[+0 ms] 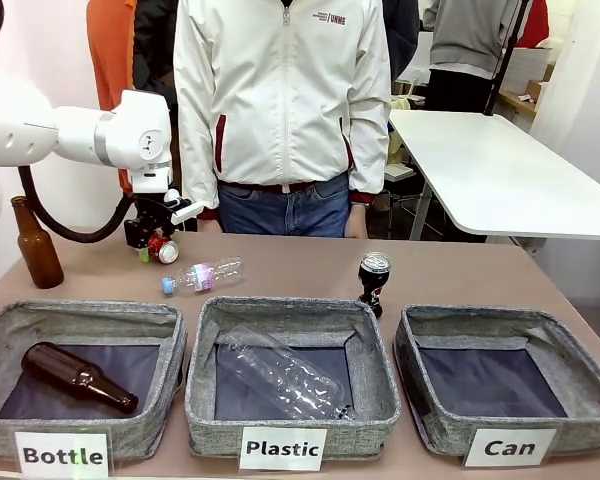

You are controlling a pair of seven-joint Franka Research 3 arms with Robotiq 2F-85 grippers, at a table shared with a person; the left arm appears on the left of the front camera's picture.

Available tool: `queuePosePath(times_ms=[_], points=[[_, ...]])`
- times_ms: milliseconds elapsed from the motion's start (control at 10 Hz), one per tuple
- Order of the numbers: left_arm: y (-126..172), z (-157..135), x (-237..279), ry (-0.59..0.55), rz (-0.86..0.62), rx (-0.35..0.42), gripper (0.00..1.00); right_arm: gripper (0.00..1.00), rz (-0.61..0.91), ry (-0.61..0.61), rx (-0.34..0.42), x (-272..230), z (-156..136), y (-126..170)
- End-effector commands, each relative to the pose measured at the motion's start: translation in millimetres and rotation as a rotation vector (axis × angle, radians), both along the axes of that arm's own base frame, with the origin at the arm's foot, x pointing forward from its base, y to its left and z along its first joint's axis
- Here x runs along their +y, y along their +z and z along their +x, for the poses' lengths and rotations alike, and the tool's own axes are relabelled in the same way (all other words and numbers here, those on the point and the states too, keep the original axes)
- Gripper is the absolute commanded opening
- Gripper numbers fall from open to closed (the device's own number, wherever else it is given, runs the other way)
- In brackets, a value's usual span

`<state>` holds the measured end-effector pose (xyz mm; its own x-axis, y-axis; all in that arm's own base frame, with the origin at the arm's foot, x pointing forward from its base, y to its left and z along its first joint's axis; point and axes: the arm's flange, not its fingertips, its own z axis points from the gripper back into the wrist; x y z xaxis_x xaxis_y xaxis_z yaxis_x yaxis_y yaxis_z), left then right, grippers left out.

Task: Sort the can waste into the basket.
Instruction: Pick up the can waste from the table and place it in the right Fabric basket.

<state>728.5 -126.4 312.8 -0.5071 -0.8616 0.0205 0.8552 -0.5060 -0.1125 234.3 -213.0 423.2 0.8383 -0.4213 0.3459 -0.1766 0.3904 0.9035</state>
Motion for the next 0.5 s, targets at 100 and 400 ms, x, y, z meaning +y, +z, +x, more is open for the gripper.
queuePosePath(times_ms=[100, 400], points=[[-1.3, 10.4, -0.4, 0.02, 0.05, -0.007, 0.0, 1.0, 0.006, -0.002, -0.035, -1.5, 2.3, 1.3], [0.1, 9.5, -2.4, 0.023, 0.053, -0.003, 0.0, 1.0, 0.006, -0.002, -0.035, -1.5, 2.3, 1.3]])
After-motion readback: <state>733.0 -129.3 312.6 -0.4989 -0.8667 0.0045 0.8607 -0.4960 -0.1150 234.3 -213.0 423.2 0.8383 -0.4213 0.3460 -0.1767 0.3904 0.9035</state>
